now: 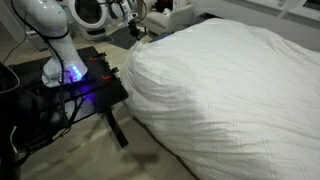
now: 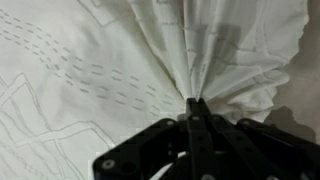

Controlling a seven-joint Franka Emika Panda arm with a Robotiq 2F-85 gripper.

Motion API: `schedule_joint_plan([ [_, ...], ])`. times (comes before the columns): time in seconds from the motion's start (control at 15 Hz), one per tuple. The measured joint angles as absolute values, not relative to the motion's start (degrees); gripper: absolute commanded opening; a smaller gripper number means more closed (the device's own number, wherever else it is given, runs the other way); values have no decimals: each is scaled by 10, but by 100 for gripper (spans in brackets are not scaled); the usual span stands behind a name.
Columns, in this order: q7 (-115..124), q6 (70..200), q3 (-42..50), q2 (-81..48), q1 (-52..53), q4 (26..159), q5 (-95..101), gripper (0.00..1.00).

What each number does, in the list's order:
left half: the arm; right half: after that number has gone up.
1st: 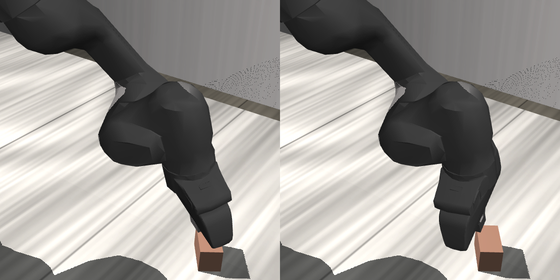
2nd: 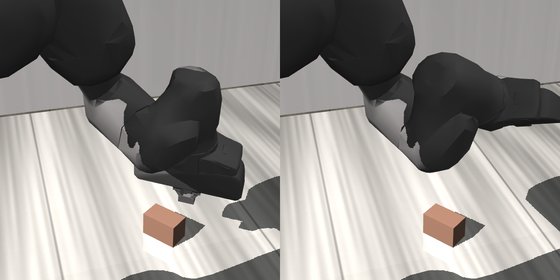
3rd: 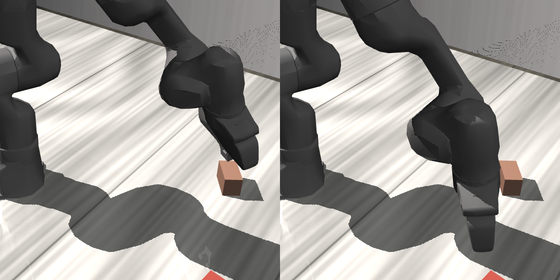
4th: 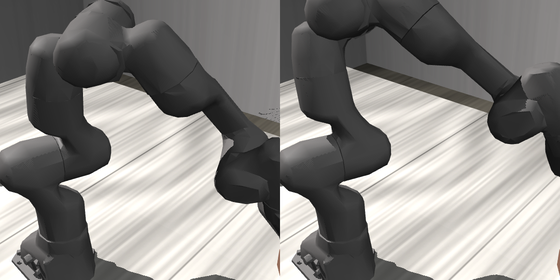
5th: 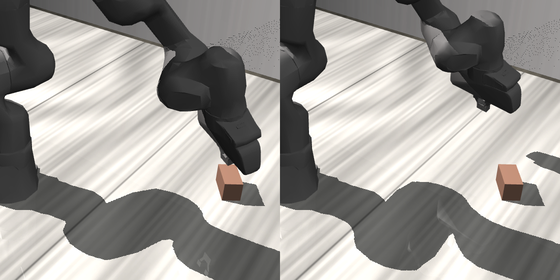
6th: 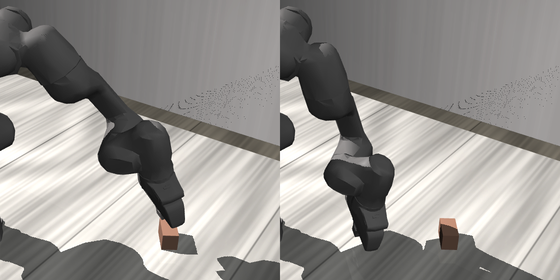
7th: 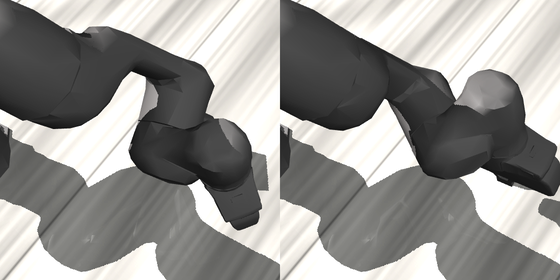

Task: Uncover the right corner of the bed

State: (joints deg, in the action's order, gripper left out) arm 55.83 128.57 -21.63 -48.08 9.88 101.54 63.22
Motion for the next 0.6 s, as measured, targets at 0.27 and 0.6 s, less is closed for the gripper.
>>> schedule_joint_plan([
  [0.27,450,1278,-190,-409,101,1001,452,0],
  [0.6,422,1258,-95,-317,140,1001,370,0],
])
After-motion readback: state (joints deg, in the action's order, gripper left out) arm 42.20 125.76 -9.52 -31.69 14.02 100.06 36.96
